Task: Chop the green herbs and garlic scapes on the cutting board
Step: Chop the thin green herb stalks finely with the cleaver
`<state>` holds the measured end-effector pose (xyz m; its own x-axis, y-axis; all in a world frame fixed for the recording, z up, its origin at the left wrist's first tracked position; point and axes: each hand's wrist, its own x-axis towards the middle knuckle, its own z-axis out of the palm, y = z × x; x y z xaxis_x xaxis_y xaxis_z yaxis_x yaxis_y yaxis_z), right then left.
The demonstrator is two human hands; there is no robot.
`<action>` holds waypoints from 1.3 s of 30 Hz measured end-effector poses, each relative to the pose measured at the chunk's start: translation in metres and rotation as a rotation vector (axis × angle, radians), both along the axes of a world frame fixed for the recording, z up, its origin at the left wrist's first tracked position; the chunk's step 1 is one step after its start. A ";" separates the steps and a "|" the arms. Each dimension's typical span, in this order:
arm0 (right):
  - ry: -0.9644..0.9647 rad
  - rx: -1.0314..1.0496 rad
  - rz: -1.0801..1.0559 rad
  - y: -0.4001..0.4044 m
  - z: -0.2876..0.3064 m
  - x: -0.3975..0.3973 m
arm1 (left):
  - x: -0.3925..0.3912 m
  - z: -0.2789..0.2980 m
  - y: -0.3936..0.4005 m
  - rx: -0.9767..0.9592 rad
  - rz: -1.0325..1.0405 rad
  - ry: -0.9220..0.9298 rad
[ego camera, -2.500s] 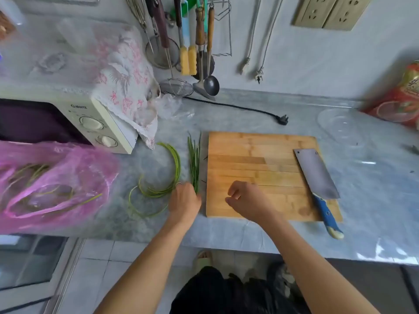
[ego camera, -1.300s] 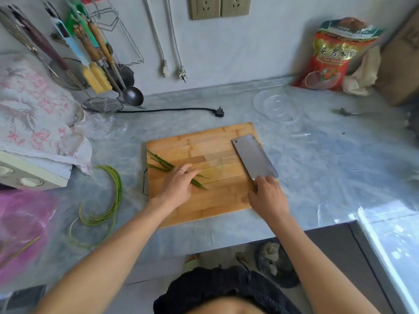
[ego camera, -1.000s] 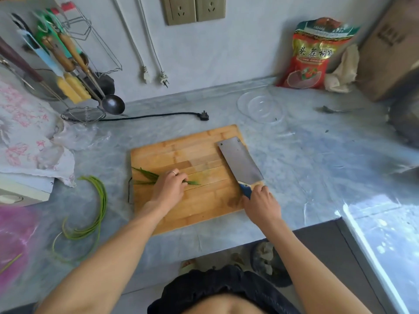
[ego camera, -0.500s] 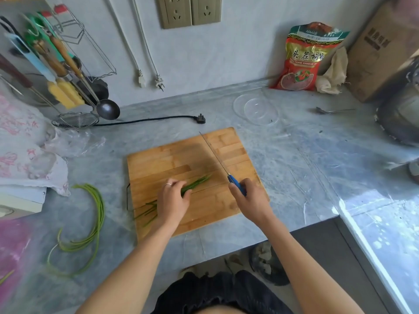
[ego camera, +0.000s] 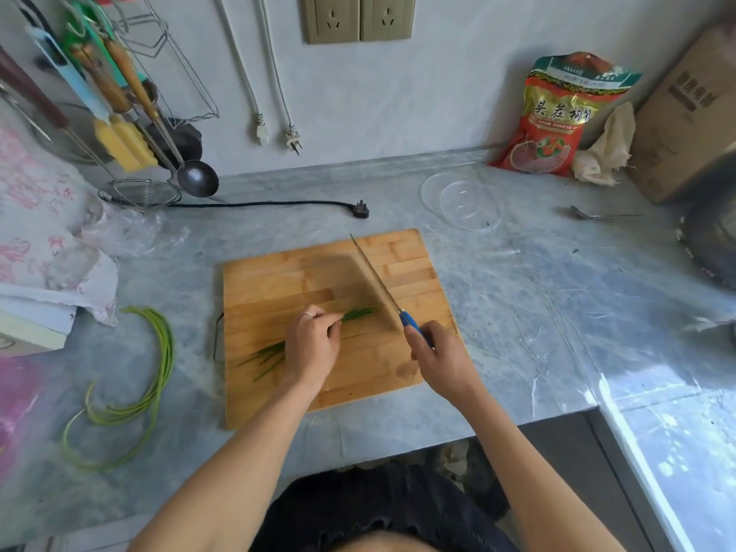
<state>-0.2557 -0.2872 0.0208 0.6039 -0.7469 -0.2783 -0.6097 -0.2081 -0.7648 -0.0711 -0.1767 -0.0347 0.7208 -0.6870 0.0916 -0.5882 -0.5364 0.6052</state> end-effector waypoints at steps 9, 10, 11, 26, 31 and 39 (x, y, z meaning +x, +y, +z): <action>-0.012 -0.011 0.035 -0.019 -0.011 -0.016 | -0.021 0.001 -0.022 0.047 0.130 0.008; -0.016 -0.009 0.050 -0.019 -0.012 -0.016 | -0.022 -0.001 -0.025 0.044 0.130 -0.018; -0.019 -0.010 0.067 -0.017 -0.011 -0.014 | -0.023 -0.003 -0.027 0.036 0.135 -0.035; -0.021 0.058 0.100 -0.025 -0.010 -0.003 | -0.030 -0.003 -0.033 -0.045 0.178 -0.012; -0.026 0.166 0.165 -0.012 -0.007 0.000 | -0.028 -0.006 -0.036 -0.043 0.177 0.018; -0.036 0.362 0.060 -0.037 0.007 0.001 | -0.020 -0.006 -0.045 -0.073 0.101 -0.006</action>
<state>-0.2551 -0.3239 0.0282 0.6577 -0.5672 -0.4957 -0.5759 0.0457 -0.8163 -0.0910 -0.2213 -0.0409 0.7853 -0.6022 0.1436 -0.5374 -0.5479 0.6411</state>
